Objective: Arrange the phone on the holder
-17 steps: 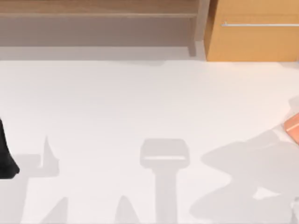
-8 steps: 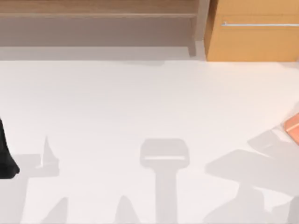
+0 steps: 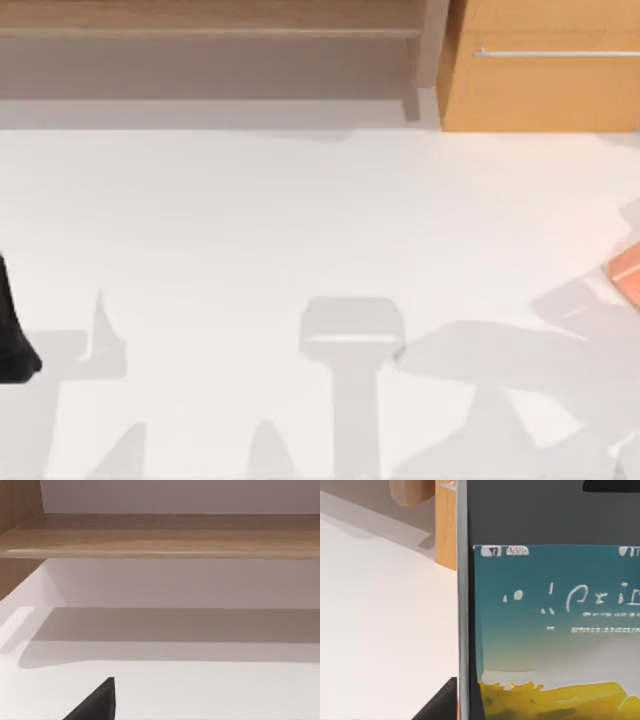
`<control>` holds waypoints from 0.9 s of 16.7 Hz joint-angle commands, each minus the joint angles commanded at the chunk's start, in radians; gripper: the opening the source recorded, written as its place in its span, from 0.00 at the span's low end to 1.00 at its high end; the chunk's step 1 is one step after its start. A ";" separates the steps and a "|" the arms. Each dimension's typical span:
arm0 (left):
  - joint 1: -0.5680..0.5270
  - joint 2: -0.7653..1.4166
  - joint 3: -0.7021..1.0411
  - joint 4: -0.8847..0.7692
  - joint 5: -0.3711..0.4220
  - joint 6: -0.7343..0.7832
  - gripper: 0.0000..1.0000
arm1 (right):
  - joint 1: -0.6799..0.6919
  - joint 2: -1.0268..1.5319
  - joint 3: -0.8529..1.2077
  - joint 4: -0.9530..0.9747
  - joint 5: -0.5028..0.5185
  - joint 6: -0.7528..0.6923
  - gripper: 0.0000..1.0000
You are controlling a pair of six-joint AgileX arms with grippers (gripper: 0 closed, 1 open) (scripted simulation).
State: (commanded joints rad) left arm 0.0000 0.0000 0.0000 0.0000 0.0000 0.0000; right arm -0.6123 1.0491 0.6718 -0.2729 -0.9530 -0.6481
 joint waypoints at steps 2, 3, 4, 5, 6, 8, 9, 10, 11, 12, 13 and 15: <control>0.000 0.000 0.000 0.000 0.000 0.000 1.00 | 0.029 0.022 -0.024 0.049 0.034 0.017 0.00; 0.000 0.000 0.000 0.000 0.000 0.000 1.00 | 0.049 0.045 -0.037 0.074 0.054 0.026 0.00; 0.000 0.000 0.000 0.000 0.000 0.000 1.00 | 0.071 0.072 -0.048 0.099 0.073 0.036 0.00; 0.000 0.000 0.000 0.000 0.000 0.000 1.00 | 0.091 0.099 -0.058 0.126 0.090 0.050 0.00; 0.000 0.000 0.000 0.000 0.000 0.000 1.00 | 0.110 0.124 -0.066 0.153 0.103 0.067 0.00; 0.000 0.000 0.000 0.000 0.000 0.000 1.00 | 0.137 0.160 -0.071 0.197 0.120 0.096 0.00; 0.000 0.000 0.000 0.000 0.000 0.000 1.00 | 0.143 0.169 -0.072 0.207 0.124 0.104 0.00; 0.000 0.000 0.000 0.000 0.000 0.000 1.00 | 0.144 0.171 -0.072 0.209 0.124 0.105 0.00; 0.000 0.000 0.000 0.000 0.000 0.000 1.00 | 0.144 0.171 -0.072 0.209 0.124 0.105 0.00; 0.000 0.000 0.000 0.000 0.000 0.000 1.00 | 0.144 0.171 -0.072 0.209 0.124 0.105 0.00; 0.000 0.000 0.000 0.000 0.000 0.000 1.00 | 0.144 0.171 -0.072 0.209 0.124 0.105 0.00; 0.000 0.000 0.000 0.000 0.000 0.000 1.00 | 0.144 0.171 -0.072 0.209 0.124 0.105 0.15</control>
State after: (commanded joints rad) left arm 0.0000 0.0000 0.0000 0.0000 0.0000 0.0000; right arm -0.4686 1.2197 0.6001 -0.0644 -0.8287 -0.5433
